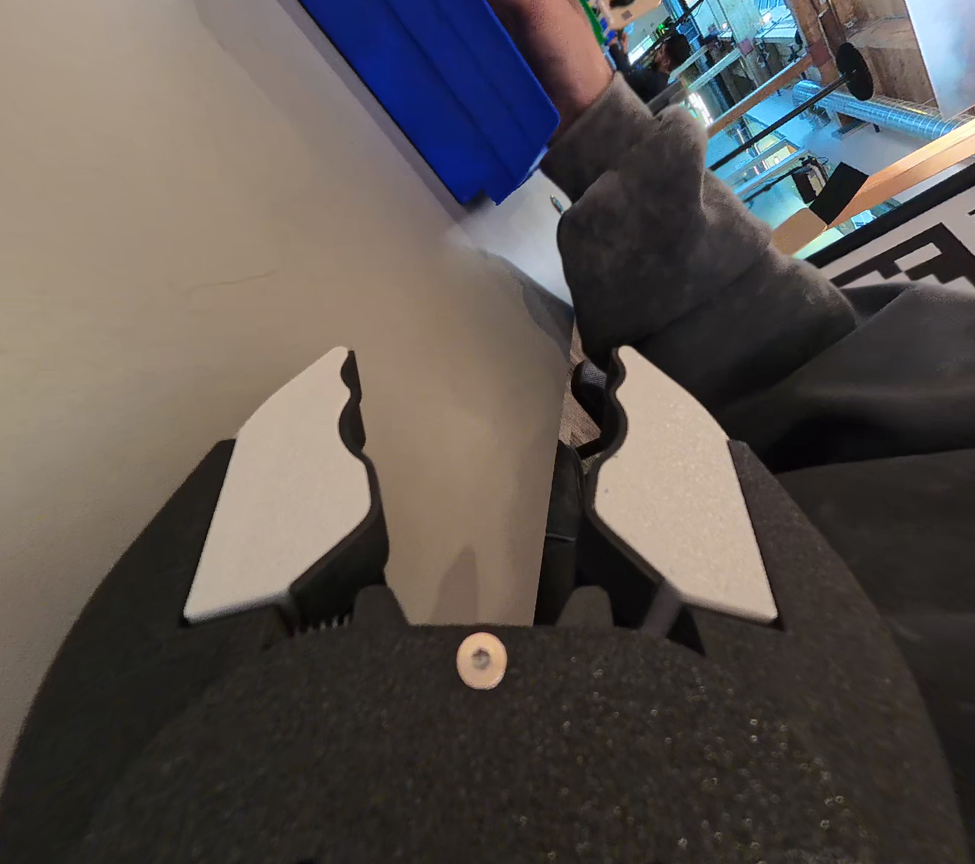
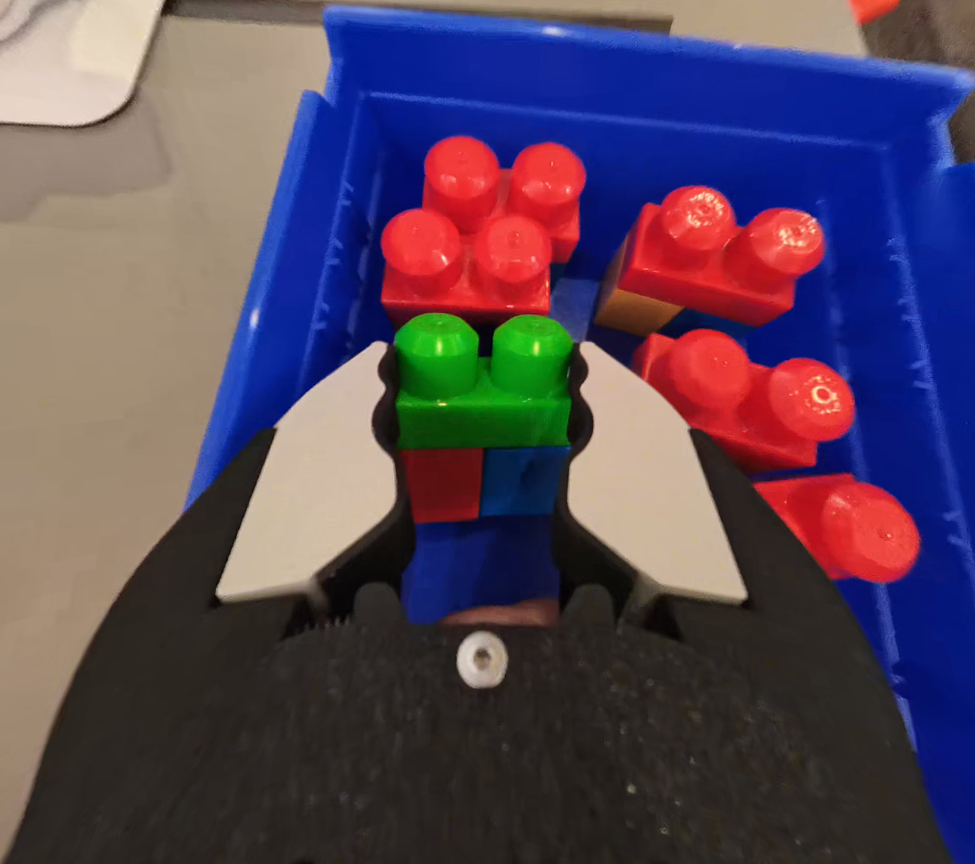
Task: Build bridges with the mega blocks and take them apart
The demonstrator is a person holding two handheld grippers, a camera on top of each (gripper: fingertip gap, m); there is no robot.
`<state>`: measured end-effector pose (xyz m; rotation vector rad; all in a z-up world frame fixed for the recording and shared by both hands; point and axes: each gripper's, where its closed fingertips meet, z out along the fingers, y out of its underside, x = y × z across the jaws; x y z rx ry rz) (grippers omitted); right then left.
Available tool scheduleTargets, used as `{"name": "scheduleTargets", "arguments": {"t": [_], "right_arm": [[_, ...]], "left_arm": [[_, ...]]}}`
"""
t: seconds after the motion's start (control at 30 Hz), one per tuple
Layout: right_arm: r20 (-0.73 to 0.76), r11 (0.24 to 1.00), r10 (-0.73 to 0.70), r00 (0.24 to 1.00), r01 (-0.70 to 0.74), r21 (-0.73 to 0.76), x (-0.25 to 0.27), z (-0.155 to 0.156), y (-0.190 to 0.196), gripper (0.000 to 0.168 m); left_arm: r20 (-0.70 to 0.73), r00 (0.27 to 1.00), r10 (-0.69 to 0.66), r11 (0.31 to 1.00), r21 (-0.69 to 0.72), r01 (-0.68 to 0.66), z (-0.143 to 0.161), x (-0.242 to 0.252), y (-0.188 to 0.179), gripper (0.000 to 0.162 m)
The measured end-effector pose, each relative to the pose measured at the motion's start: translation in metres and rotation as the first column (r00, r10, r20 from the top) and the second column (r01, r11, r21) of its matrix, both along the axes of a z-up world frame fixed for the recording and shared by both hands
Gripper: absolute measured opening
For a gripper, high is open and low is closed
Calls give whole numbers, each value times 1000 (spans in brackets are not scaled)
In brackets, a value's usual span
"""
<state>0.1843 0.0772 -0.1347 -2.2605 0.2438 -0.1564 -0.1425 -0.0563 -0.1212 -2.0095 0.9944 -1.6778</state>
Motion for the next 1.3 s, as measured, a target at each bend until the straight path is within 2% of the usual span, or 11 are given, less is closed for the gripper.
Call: {"name": "scheduleTargets", "arguments": {"t": [0.1,0.2,0.27,0.37,0.63,0.9,1.0,1.1,1.17,1.23,1.3], "right_arm": [[115,980,-5,993,-19,200,0,15,0,62],[264,953,13,964,-92,289,-2,32,4,62],[303,958,25,953,-109,266,-3,26,8,62],[188,970,47,981,-89,224,-3,6,7,62],[187,970,61,980,-103,222,-2,4,7,63],[254,976,58,966,-108,188,-1,14,0,74],[297,970,29,955,-99,224,2,45,-8,77],[323,934,-29,946,-89,346,-7,128,-32,77],[318,905,14,948,-148,400,-36,178,-58,72],[237,866,163,958,-254,431,-86,191,-77,68],[106,826,351,930,-361,434,-148,164,-91,69]], "left_arm": [[-5,1000,-13,1000,5,13,-1,2,-3,88],[-9,1000,-19,1000,9,19,-2,4,-6,88],[-12,1000,-23,1000,10,23,-3,4,-7,88],[-14,1000,-26,1000,12,26,-3,5,-8,88],[-19,999,-32,999,13,33,-4,6,-10,88],[-14,999,-35,999,7,35,-4,7,-10,88],[-13,999,-37,999,7,37,-3,7,-11,88],[-10,1000,-26,1000,11,26,-2,5,-8,88],[-10,1000,-9,1000,25,9,-1,3,-4,88],[-14,1000,12,999,51,-12,1,0,0,87],[-21,999,50,993,103,-48,3,-3,7,85]]}}
